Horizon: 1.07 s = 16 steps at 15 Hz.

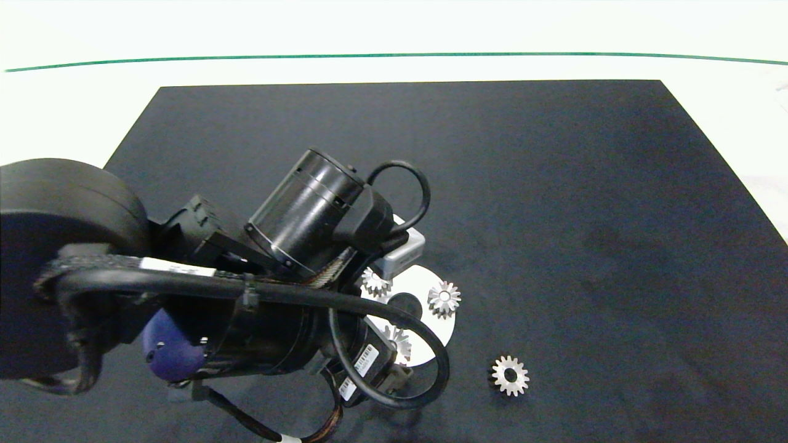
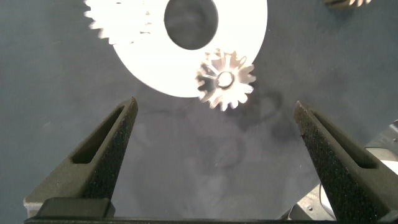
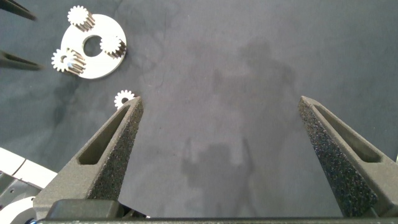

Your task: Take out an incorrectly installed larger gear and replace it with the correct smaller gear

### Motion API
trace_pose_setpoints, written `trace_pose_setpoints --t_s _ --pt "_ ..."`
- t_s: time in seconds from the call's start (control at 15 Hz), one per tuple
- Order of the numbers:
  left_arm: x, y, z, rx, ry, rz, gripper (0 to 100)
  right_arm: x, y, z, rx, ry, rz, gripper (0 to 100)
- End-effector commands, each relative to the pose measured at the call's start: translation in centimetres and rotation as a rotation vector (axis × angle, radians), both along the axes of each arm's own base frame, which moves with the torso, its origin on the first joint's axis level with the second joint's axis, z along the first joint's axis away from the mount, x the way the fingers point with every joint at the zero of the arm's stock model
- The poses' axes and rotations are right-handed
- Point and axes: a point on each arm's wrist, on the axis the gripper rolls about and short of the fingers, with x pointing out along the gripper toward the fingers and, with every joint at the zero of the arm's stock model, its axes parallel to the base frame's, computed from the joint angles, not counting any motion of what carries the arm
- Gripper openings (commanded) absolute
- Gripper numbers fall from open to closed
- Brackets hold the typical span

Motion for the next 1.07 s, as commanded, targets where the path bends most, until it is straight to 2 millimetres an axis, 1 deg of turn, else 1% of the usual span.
trace_pose_setpoints --t_s 0.07,0.2,0.33,0.53,0.8,0.87,0.93,1.07 --pt "0.5 -1.8 -2.0 0.054 0.037 -0.021 100 0.1 0.0 -0.1 -0.003 0.007 0.002 100" --pt "0.3 -3.3 -2.6 0.068 0.042 -0.049 100 0.3 0.1 -0.3 -0.008 0.019 0.001 100" --pt "0.8 -4.0 -2.5 0.081 0.008 -0.027 100 0.3 0.1 -0.4 -0.008 0.021 0.003 100" --pt "1.2 -4.0 -2.7 0.094 0.004 -0.02 100 0.3 0.1 -0.3 -0.009 0.019 0.003 100" --pt "2.0 -4.1 -3.6 0.111 0.011 -0.002 100 0.2 0.1 -0.3 -0.008 0.018 0.008 100" --pt "2.1 -4.4 -3.8 0.112 0.012 -0.004 99 0.2 0.1 -0.3 -0.008 0.018 0.008 100" --pt "2.1 -4.4 -4.0 0.118 0.015 -0.003 96 0.2 0.1 -0.3 -0.008 0.018 0.009 100" --pt "2.1 -4.4 -4.0 0.118 0.015 -0.003 93 0.3 0.1 -0.4 -0.008 0.021 0.009 100"
